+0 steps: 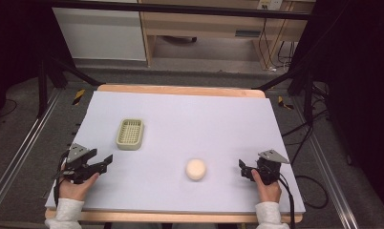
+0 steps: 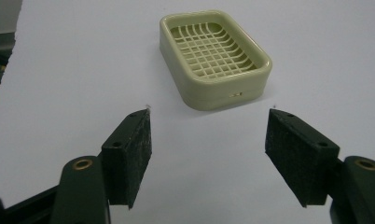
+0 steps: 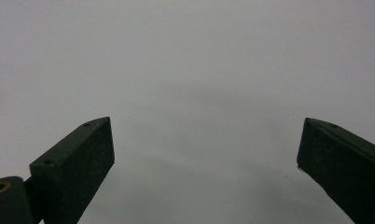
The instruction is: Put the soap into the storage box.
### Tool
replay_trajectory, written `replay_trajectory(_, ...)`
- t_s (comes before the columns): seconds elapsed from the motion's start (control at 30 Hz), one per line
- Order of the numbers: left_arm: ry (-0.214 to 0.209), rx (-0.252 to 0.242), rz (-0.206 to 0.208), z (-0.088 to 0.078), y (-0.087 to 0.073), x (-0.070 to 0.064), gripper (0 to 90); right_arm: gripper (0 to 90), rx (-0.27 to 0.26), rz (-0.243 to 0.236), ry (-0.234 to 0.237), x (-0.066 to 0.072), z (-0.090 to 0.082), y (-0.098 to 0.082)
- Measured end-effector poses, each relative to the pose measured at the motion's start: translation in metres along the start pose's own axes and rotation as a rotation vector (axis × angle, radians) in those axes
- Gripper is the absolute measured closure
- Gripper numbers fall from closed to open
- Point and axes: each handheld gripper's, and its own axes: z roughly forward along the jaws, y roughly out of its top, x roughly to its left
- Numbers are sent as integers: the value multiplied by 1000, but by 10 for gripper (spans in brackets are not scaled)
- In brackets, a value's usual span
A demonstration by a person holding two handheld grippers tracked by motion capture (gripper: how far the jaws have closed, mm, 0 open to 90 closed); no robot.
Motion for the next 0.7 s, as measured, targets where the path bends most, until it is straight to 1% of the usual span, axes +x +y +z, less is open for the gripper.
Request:
replay_trajectory(0.1,-8,-10,3,-1,3,-3,303,43,0,-4,-4,0,0,0)
replay_trajectory(0.13,-4,-17,8,-2,5,-4,301,43,1,-4,-5,0,0,0)
replay_trajectory(0.23,-13,-26,14,-3,8,-8,299,43,3,-7,-5,1,0,0)
replay_trajectory(0.27,-22,-27,11,-3,8,-9,299,43,3,-9,-7,1,0,0)
replay_trajectory(0.47,-47,-17,33,0,11,-17,284,43,6,-8,-9,1,1,0)
replay_trajectory(0.57,-50,-16,39,0,13,-20,278,43,5,-10,-11,1,1,0)
replay_trajectory(0.7,-59,-13,54,2,15,-26,271,43,11,-6,-7,1,1,0)
